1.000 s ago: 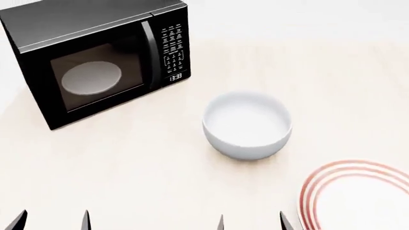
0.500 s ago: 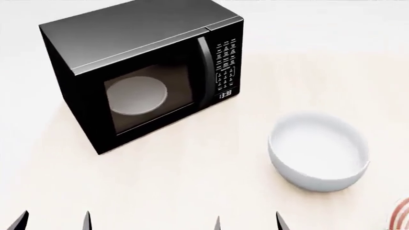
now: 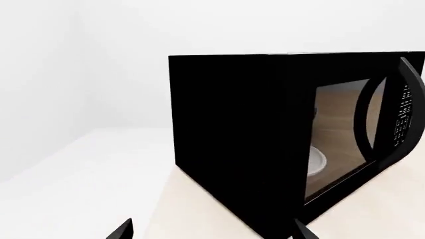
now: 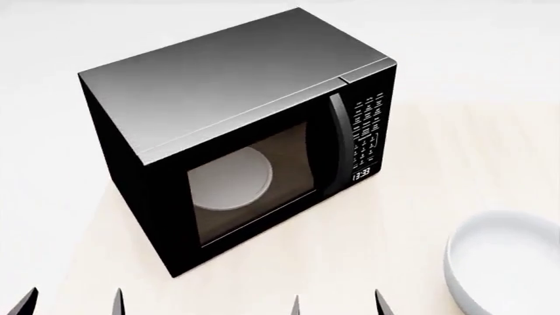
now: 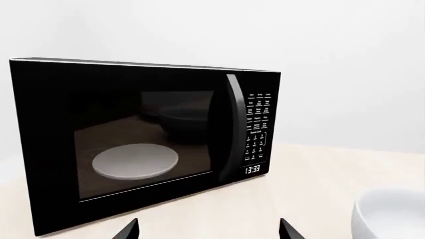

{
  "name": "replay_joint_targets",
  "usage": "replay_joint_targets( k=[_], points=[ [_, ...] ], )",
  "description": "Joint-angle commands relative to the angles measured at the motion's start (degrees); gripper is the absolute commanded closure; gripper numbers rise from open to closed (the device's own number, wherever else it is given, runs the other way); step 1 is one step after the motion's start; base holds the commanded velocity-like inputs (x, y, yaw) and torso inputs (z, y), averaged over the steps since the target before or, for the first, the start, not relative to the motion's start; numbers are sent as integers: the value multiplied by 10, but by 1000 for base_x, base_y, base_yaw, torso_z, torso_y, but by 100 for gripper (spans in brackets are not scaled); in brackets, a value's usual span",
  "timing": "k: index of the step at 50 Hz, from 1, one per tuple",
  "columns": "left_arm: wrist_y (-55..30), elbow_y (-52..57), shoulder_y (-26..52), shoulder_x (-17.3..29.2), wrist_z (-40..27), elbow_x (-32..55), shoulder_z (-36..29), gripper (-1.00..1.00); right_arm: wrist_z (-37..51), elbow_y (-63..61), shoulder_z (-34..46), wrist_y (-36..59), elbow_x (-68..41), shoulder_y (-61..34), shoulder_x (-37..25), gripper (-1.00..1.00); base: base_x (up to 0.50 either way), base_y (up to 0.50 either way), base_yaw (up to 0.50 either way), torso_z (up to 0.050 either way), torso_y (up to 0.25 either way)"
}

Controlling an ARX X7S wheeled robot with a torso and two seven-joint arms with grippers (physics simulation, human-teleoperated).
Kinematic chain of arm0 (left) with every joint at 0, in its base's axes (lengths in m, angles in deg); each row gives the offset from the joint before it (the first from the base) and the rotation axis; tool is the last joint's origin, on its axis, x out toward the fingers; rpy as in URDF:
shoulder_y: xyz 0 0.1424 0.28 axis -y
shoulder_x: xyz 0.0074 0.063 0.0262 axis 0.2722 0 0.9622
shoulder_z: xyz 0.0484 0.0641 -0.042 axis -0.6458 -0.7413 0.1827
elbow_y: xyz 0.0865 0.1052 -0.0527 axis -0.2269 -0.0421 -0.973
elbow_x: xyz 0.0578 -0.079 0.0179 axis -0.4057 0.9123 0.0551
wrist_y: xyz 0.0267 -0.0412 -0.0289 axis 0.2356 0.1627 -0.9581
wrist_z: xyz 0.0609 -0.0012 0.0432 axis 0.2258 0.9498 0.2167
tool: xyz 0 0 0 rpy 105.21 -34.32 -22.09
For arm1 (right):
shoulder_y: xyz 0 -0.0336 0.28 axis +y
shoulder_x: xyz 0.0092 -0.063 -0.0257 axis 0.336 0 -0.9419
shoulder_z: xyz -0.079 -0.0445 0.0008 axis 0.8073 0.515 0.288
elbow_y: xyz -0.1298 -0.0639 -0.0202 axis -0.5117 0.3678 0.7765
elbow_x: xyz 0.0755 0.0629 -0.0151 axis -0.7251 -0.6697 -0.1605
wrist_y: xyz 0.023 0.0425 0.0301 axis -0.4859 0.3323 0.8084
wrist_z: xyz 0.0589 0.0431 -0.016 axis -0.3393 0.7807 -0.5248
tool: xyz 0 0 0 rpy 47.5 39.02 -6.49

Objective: Open the microwave.

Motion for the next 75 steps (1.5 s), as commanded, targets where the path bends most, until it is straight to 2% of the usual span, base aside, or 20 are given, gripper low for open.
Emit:
replay_joint_targets(
  k=[1,12,17,45,49,63,75],
  points=[
    [-2,5,-2,4,-4,5,-5,-100,4,1,3,-3,-7,0,-5,-100,500,86,0,0,0],
    [-8,1,5,4,-3,27,-3,-100,5,-12,6,7,-21,1,-9,-100,182,18,0,0,0],
    [5,-14,7,5,-10,4,-16,-100,5,-20,2,4,-33,7,-12,-100,0,0,0,0,0],
    [4,-9,7,13,-21,9,-28,-100,-2,-30,11,-9,-69,13,-23,-100,0,0,0,5,-232],
    [3,-6,6,15,-20,17,-26,-100,-3,-23,6,1,-78,-7,-23,-100,0,0,0,1,-38],
    [-6,10,6,23,-27,32,-17,-100,-1,-66,19,205,-58,-172,-66,-100,0,0,0,0,0],
    [-11,19,4,30,-32,37,-22,-100,-49,-6,14,299,-94,-306,-78,-100,0,0,0,0,0]
  ],
)
